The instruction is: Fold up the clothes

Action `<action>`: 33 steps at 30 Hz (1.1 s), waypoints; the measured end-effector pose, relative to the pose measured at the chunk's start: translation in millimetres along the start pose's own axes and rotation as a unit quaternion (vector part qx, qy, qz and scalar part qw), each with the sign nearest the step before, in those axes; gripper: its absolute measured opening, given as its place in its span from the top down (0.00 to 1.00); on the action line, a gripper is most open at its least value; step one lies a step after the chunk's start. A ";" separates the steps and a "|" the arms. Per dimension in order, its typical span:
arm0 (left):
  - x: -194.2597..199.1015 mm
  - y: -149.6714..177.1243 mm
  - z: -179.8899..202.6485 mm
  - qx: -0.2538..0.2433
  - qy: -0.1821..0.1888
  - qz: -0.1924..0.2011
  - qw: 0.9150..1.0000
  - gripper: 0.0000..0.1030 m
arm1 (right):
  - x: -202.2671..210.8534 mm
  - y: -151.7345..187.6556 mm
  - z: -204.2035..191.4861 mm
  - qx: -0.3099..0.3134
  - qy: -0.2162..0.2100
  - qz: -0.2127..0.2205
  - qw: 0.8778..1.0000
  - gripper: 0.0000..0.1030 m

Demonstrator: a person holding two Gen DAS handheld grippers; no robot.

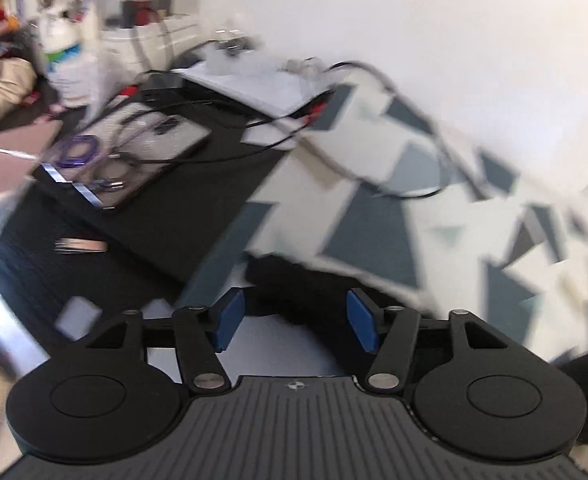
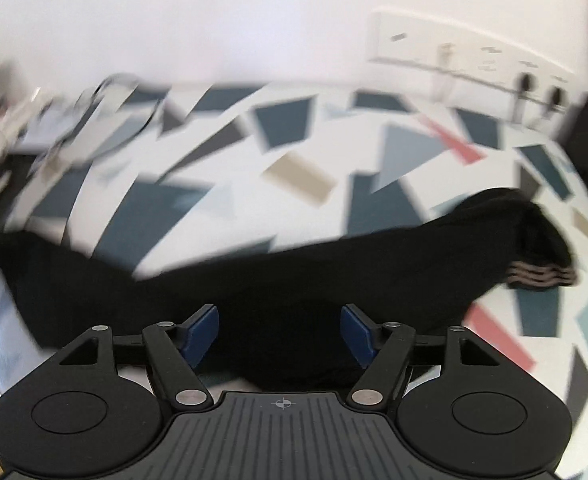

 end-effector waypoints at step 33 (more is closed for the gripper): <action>-124.2 38.8 170.9 -0.023 -0.136 -0.175 0.975 0.32 | -12.4 -94.0 198.1 -0.127 -0.011 0.140 0.982 0.34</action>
Point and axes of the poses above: each gripper's, at about its wrist camera, not at the fingertips, and x roughly against the way its jaws point, z to its right, y to its underside, the point moved 4 cm from there along -x, roughly the way its jaws point, and after that the axes turned 4 degrees about y, right-handed, at the moved point
